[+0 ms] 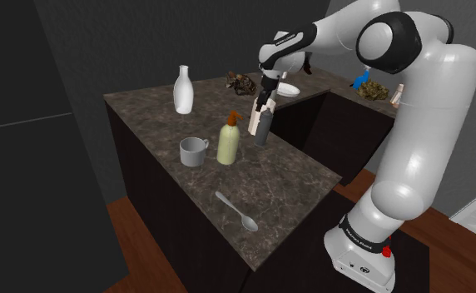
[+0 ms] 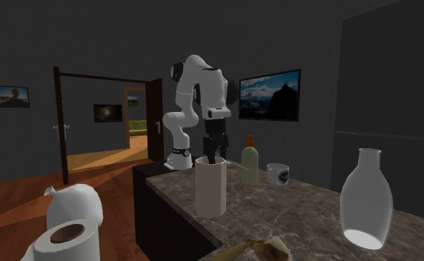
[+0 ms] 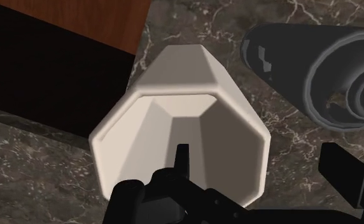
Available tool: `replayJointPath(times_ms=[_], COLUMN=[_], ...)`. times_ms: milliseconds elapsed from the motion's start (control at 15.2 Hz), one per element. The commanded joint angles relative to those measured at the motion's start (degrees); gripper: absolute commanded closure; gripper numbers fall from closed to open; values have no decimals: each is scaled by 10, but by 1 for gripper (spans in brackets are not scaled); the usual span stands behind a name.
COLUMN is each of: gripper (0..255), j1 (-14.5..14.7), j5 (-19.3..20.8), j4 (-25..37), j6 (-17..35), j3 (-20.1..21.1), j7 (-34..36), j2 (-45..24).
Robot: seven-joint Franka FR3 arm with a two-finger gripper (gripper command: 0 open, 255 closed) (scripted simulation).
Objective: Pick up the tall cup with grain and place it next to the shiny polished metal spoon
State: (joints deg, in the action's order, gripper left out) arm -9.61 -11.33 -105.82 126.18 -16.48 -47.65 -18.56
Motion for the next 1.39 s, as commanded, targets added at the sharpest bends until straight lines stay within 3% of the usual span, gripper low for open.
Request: replayJointPath(times_ms=[0,462,528,1320], gripper=[0,0,255,255], j1=[-1,-1,-1,0], j5=[-4,-4,-4,2], j4=[-3,-3,-3,6], j6=[11,11,11,-8], j3=[1,1,1,-1], j7=[-3,-3,-3,2], j2=[-8,-8,-8,3])
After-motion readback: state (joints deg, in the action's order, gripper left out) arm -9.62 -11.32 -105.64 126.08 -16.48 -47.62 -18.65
